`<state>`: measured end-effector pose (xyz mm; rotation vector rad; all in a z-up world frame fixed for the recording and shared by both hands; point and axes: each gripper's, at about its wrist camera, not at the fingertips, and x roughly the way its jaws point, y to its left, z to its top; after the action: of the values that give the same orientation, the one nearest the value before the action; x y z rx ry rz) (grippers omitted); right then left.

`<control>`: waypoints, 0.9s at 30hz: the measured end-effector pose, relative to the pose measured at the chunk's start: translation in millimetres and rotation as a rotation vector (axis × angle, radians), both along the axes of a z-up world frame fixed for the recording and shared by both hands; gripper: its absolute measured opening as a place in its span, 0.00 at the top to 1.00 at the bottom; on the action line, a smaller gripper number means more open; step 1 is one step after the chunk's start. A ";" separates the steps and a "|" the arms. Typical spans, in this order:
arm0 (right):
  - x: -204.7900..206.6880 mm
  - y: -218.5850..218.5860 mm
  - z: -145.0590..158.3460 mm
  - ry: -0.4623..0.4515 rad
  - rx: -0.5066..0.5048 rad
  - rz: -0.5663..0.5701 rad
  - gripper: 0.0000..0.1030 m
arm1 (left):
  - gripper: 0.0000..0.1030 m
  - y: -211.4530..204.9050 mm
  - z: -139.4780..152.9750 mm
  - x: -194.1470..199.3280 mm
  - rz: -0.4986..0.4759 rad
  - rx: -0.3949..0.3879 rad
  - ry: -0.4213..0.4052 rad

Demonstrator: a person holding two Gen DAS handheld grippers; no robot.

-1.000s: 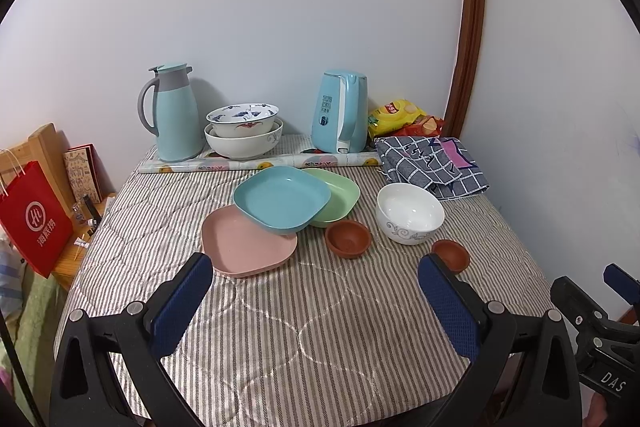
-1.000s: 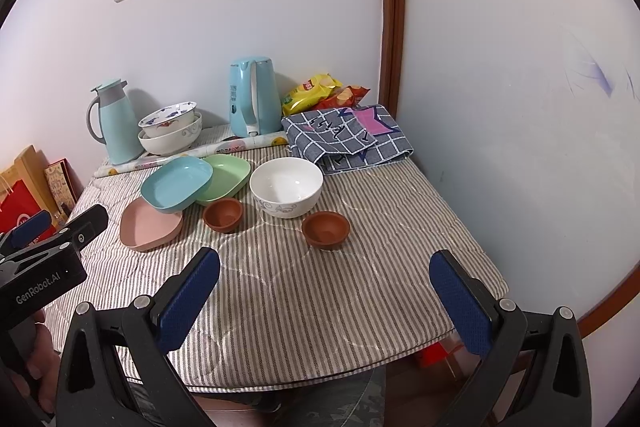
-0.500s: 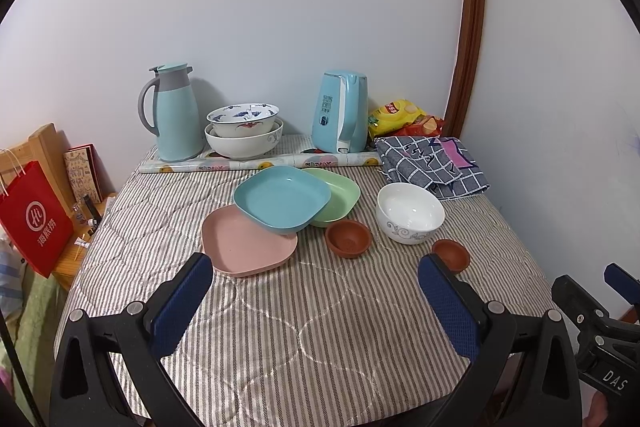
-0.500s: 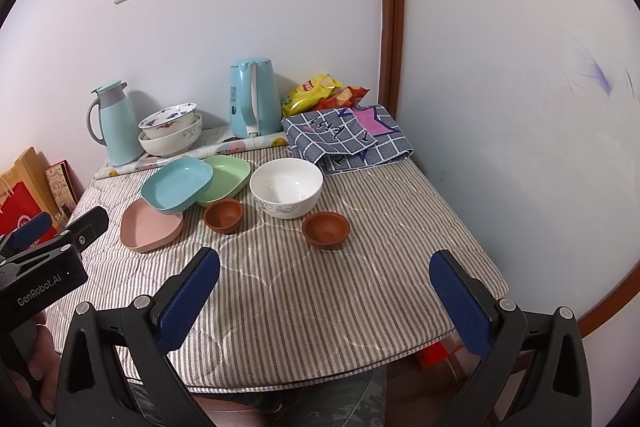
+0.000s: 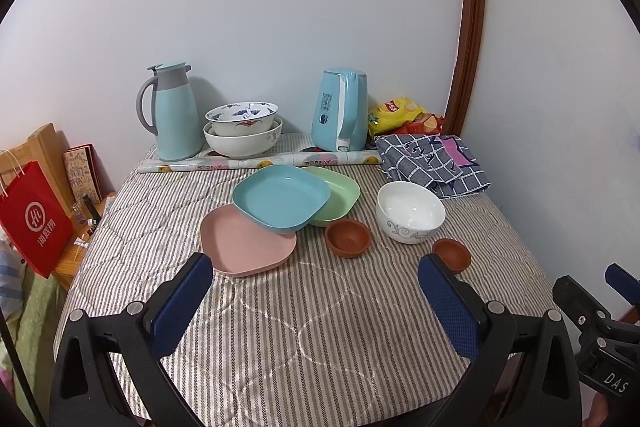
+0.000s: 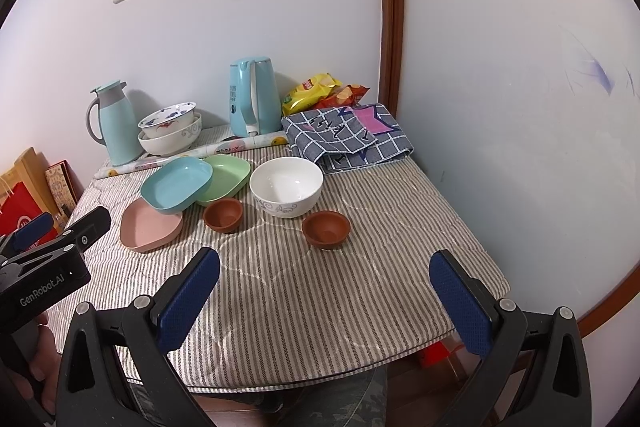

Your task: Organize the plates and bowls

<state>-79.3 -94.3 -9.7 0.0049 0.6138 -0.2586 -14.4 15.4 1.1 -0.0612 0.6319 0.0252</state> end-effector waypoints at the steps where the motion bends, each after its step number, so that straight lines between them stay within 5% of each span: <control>1: 0.6 -0.6 0.0 0.000 0.002 0.000 0.00 | 0.00 -0.3 -1.1 0.1 0.001 -0.001 -0.001; 16: 30.3 -0.6 1.0 0.027 0.006 -0.021 0.00 | 0.00 1.9 -2.2 35.6 -0.004 -0.017 0.031; 27: 65.0 19.3 -0.5 0.025 -0.114 0.021 0.00 | 0.00 23.3 -5.2 76.3 0.029 -0.043 0.065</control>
<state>-14.2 -75.0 -10.2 -0.1152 0.6231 -0.2731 62.0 38.7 -4.1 -0.1115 0.6970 0.0417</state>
